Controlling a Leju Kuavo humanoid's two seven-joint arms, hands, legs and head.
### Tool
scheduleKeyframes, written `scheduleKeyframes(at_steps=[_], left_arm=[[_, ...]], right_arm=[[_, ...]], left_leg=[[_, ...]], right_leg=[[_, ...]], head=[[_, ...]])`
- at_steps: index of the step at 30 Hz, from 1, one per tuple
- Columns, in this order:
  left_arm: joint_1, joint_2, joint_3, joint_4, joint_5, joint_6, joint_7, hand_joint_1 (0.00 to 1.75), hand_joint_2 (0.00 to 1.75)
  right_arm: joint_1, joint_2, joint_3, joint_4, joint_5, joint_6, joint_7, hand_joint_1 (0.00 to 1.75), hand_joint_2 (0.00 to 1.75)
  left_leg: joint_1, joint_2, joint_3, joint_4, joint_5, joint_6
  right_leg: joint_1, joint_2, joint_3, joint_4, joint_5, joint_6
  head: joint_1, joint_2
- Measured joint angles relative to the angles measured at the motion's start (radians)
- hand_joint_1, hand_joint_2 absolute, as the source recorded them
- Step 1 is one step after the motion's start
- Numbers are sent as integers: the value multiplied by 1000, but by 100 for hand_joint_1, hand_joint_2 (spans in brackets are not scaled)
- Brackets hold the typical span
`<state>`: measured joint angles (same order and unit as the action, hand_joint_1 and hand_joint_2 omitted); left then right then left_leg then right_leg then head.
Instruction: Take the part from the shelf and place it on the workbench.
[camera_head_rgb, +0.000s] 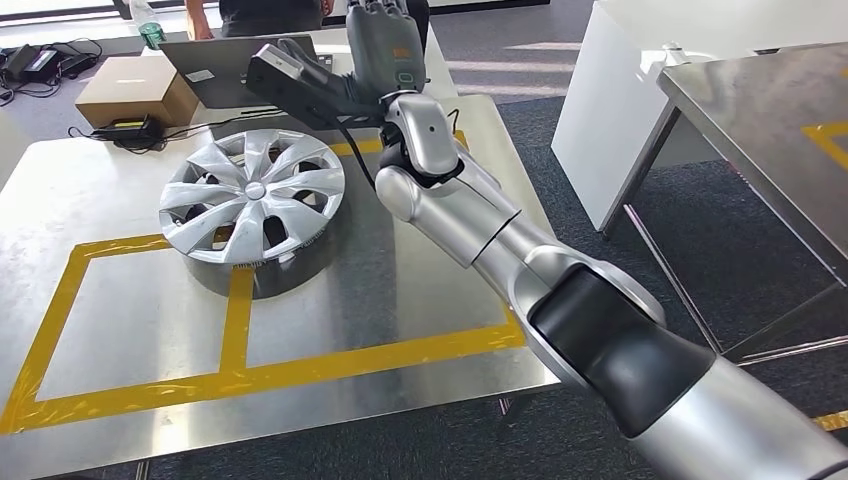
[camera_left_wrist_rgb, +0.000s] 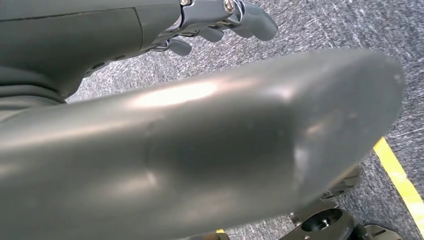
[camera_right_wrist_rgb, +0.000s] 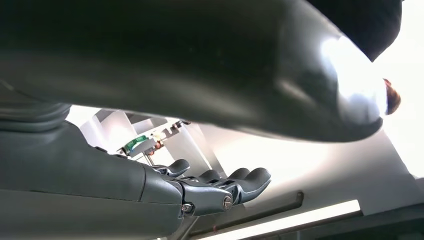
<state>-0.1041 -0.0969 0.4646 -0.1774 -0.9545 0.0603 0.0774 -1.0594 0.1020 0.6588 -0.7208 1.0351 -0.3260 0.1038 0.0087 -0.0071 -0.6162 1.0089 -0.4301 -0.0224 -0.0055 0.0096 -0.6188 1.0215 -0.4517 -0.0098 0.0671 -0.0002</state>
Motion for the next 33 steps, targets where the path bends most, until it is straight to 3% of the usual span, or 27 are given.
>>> scheduleKeyframes(at_steps=[3,5,8,10,12,15,17,19,21,23,25,26,27,28,31,33], left_arm=[[-1,1,0,0,-2,0,16,0,0],[-4,-2,0,0,-2,-4,21,0,0],[-11,-4,0,0,-6,-9,26,0,0],[-13,-4,0,0,-8,-10,28,0,0],[-13,-4,0,0,-10,-12,28,0,0],[-15,-4,0,0,-11,-13,27,0,0],[-16,-3,1,0,-11,-12,25,0,0],[-15,-4,1,0,-11,-12,22,0,0],[-13,-5,1,1,-12,-12,20,0,0],[-12,-7,1,1,-15,-11,19,0,0],[-12,-7,1,2,-18,-10,18,0,0],[-12,-7,1,2,-19,-9,18,0,0],[-11,-7,1,2,-20,-9,18,0,0],[-11,-7,1,2,-21,-9,18,0,0],[-13,-7,1,1,-24,-10,13,0,0],[-14,-7,1,2,-26,-13,11,0,0]], right_arm=[[4,-2,0,-17,4,3,2,0,0],[4,-6,-1,-27,6,5,4,0,0],[13,-19,-2,-31,7,6,6,0,0],[25,-29,-3,-31,8,4,6,0,0],[37,-37,-3,-32,10,2,6,0,0],[46,-45,-3,-39,13,1,6,0,0],[48,-50,-3,-45,15,2,6,0,0],[50,-53,-4,-49,15,4,7,0,0],[49,-53,-5,-53,16,11,6,0,0],[48,-54,-5,-56,16,18,6,0,0],[50,-55,-5,-56,17,21,5,0,0],[51,-57,-5,-56,16,21,5,0,0],[53,-59,-5,-56,16,20,4,0,0],[55,-62,-5,-56,16,20,3,0,0],[54,-69,-8,-61,15,25,2,0,0],[51,-72,-10,-63,15,32,2,0,0]], left_leg=[[0,2,6,-8,6,15],[8,8,20,-36,23,21],[19,14,25,-53,35,23],[25,15,21,-52,37,19],[34,16,13,-47,40,10],[51,19,-7,-26,40,-17],[53,17,-17,-11,41,-39],[53,14,-21,-12,49,-57],[55,14,-33,2,32,-65],[50,13,-67,93,-41,-59],[40,11,-110,234,-119,-51],[35,11,-117,277,-137,-46],[31,11,-107,284,-136,-40],[27,10,-77,250,-119,-32],[16,7,45,65,-71,-19],[9,3,66,26,-72,-15]], right_leg=[[-3,1,5,-8,6,11],[1,1,2,7,-12,17],[-4,0,-58,158,-106,31],[-12,-1,-95,250,-144,41],[-23,-3,-83,236,-123,54],[-40,-6,15,63,-47,79],[-40,2,42,10,-33,70],[-37,8,27,21,-31,42],[-36,8,17,18,-21,19],[-34,7,8,11,-6,2],[-27,7,-5,8,6,-7],[-22,7,-12,8,12,-8],[-19,7,-18,8,16,-9],[-16,7,-22,9,20,-8],[-12,7,-33,13,29,2],[-10,7,-37,13,38,14]], head=[[0,0],[0,0],[2,0],[2,0],[2,0],[3,0],[4,0],[3,0],[1,0],[-2,0],[-3,0],[-3,0],[-3,0],[-3,0],[-2,0],[-2,0]])
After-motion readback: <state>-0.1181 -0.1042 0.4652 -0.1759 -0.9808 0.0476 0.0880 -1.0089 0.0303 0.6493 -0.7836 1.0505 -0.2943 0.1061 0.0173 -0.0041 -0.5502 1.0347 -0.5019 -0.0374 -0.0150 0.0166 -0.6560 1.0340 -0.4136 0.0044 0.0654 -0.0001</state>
